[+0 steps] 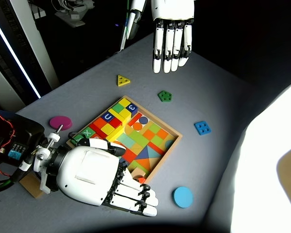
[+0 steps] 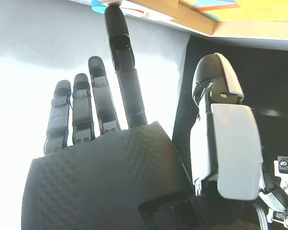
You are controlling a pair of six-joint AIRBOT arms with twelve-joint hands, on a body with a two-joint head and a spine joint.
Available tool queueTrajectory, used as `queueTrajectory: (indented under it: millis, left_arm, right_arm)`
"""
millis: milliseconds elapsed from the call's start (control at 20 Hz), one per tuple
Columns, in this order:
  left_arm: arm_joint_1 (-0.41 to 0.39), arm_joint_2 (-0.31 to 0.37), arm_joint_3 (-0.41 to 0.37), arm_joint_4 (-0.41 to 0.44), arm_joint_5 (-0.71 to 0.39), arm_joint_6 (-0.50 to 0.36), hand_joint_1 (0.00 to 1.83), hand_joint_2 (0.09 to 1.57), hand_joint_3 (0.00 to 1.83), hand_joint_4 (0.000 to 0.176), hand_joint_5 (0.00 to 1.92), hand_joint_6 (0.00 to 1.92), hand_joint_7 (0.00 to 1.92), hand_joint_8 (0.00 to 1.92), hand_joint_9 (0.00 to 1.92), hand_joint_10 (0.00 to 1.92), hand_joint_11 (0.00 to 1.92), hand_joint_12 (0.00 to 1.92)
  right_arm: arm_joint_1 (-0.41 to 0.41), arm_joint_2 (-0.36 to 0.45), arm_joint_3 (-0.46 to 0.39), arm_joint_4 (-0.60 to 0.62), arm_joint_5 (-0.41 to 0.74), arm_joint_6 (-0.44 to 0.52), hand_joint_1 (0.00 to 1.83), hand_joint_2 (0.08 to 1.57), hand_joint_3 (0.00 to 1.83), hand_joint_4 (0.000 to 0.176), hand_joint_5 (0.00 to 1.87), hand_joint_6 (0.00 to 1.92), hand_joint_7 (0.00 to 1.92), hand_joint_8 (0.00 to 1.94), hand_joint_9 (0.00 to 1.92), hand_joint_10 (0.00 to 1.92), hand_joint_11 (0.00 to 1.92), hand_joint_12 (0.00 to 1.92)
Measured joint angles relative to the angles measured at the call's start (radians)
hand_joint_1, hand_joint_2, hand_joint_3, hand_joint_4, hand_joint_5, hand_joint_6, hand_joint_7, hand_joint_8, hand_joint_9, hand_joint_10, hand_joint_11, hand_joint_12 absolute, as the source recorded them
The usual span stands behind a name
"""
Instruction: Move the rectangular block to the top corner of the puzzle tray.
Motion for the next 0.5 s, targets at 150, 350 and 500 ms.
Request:
queueTrajectory:
  millis: [150,350,500]
  left_arm:
    - [0.0,0.0,0.0,0.0,0.0,0.0,0.0,1.26,0.0,0.049,0.28,0.0,0.34,0.0,0.39,0.0,0.01,1.0]
    - [0.0,0.0,0.0,0.0,0.0,0.0,0.0,1.26,0.0,0.049,0.27,0.0,0.35,0.0,0.39,0.0,0.01,1.0]
    - [0.0,0.0,0.0,0.0,0.0,0.0,0.0,1.26,0.0,0.052,0.27,0.0,0.34,0.0,0.39,0.0,0.01,0.99]
  right_arm:
    - [0.0,-0.004,0.002,0.0,0.005,-0.003,0.0,1.14,0.0,0.0,0.93,0.06,0.22,0.01,0.02,0.01,0.0,0.0]
    - [0.008,-0.003,0.002,0.005,-0.002,-0.004,0.0,1.13,0.0,0.0,0.93,0.06,0.21,0.0,0.02,0.01,0.0,0.0]
    - [0.015,0.004,0.002,0.011,-0.021,-0.006,0.0,1.14,0.0,0.0,0.92,0.05,0.19,0.0,0.01,0.0,0.0,0.0]
